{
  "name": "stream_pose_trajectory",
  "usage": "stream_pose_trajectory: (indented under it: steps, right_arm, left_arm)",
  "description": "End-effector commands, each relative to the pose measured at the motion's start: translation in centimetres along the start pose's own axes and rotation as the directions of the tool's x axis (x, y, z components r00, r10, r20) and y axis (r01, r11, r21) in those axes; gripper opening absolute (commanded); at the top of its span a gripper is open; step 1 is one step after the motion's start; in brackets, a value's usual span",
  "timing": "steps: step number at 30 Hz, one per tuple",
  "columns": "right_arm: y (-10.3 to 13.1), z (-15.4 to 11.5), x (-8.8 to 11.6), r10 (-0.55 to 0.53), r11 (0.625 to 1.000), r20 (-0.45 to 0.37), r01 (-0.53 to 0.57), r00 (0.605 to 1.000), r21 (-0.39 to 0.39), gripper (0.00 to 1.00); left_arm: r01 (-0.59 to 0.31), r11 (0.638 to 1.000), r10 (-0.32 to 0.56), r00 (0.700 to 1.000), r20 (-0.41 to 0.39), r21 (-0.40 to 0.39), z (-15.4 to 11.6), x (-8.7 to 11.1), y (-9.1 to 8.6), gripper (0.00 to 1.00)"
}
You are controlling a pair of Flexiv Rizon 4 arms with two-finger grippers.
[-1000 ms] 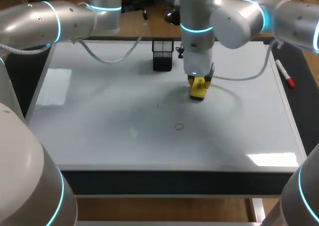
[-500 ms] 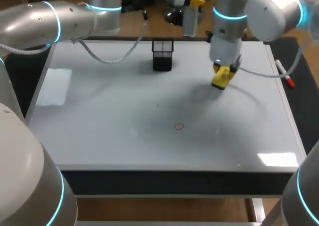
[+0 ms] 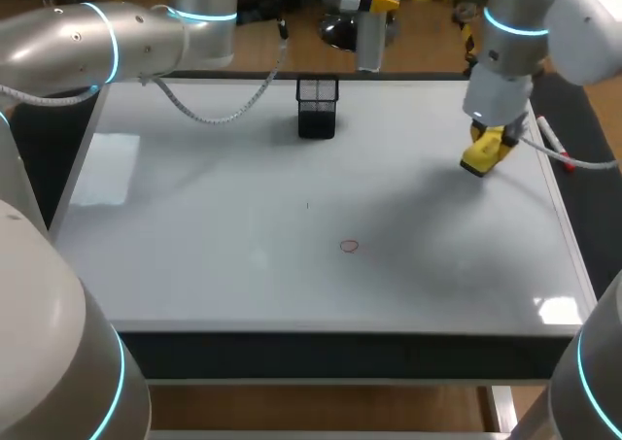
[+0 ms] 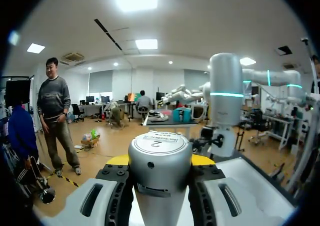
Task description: Pick up the inspection probe, press it on each red-marked spot on the whiteboard one by one, put down the probe, pick up the eraser, and wipe off all the red marks.
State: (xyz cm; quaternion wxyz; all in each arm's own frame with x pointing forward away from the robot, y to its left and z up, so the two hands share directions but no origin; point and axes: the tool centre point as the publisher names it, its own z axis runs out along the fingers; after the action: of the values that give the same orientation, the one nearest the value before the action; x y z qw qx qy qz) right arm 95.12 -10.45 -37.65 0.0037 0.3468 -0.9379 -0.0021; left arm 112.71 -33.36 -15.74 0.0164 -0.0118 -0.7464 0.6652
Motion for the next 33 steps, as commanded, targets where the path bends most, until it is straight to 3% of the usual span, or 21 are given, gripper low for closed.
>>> stream_pose_trajectory:
  steps: [1, 7, 33]
  right_arm:
    - [-0.54, -0.05, 1.74, 0.011, 1.0, 0.043, -0.011, 0.999, -0.006, 0.0]
    - [-0.97, 0.07, 2.29, 0.062, 0.998, 0.026, -0.062, 0.998, -0.004, 0.0]
    - [-0.97, 0.07, 2.29, 0.062, 0.998, 0.026, -0.062, 0.998, -0.004, 0.0]
  left_arm:
    - [0.002, 1.0, -0.002, 1.0, -0.004, -0.002, -0.02, -0.1, -0.16, 0.0]
    - [0.002, 1.0, -0.002, 1.0, -0.004, -0.002, -0.02, -0.1, -0.16, 0.0]
    - [0.002, 1.0, -0.002, 1.0, -0.004, -0.002, -0.02, -0.1, -0.16, 0.0]
